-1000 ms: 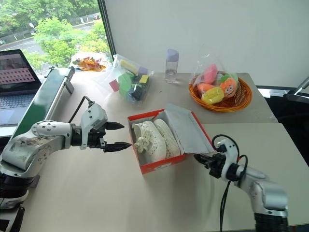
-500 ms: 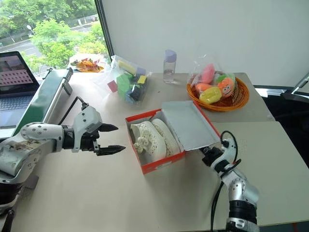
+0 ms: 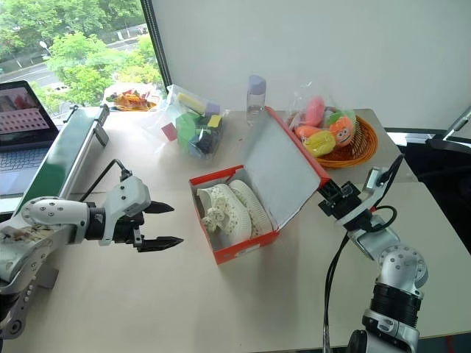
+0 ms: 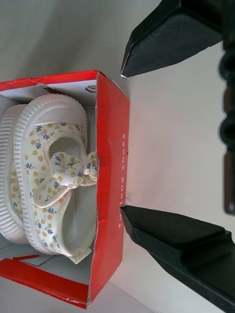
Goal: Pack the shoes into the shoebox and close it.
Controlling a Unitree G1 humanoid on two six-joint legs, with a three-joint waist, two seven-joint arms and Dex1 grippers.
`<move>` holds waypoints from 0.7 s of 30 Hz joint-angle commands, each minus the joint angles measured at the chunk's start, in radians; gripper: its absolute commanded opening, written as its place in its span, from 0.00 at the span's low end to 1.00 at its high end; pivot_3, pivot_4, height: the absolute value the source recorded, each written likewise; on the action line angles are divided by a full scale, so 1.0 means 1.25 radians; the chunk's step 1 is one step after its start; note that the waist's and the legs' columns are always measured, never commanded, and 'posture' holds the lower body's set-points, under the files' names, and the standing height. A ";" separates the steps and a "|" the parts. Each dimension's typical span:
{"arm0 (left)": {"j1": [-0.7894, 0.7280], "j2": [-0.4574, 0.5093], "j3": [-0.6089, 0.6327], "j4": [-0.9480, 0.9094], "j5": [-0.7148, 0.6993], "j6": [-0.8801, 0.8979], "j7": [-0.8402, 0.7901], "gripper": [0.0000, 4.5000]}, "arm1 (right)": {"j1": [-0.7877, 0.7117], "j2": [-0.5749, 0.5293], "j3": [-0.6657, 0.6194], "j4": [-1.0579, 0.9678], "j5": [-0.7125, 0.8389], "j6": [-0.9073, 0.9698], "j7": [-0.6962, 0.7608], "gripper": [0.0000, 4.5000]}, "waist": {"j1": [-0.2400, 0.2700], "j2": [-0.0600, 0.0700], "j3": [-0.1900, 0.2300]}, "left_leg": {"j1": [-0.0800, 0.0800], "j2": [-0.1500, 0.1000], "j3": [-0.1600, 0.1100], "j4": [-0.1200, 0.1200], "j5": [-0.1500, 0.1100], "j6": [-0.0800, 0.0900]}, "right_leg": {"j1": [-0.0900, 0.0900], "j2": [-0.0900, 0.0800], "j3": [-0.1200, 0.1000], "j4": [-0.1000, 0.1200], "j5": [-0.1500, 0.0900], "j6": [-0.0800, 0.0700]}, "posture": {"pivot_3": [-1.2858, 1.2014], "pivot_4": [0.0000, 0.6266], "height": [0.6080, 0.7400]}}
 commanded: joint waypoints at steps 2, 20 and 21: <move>0.012 0.014 0.034 -0.036 -0.001 0.001 0.011 0.99 | -0.063 -0.002 0.058 -0.060 0.053 0.052 -0.075 0.00 | -0.001 0.000 0.000 | 0.000 0.000 0.000 0.001 0.000 0.000 | 0.000 0.000 0.000 0.000 0.000 0.000 | 0.52 0.24 1.00; 0.083 0.049 0.064 -0.105 0.012 0.002 0.033 0.99 | -0.346 0.095 0.282 0.104 -0.032 0.126 -0.152 0.00 | -0.008 0.000 0.000 | -0.001 0.000 0.001 0.003 0.000 0.000 | -0.002 0.000 0.002 0.005 0.001 -0.002 | 0.52 0.24 1.00; 0.091 0.049 0.069 -0.114 0.010 0.005 0.034 0.99 | -0.353 0.083 0.329 0.099 -0.075 0.122 -0.124 0.00 | -0.009 0.000 0.000 | -0.001 0.000 0.001 0.003 0.000 0.000 | -0.002 0.000 0.002 0.005 0.001 -0.002 | 0.52 0.24 1.00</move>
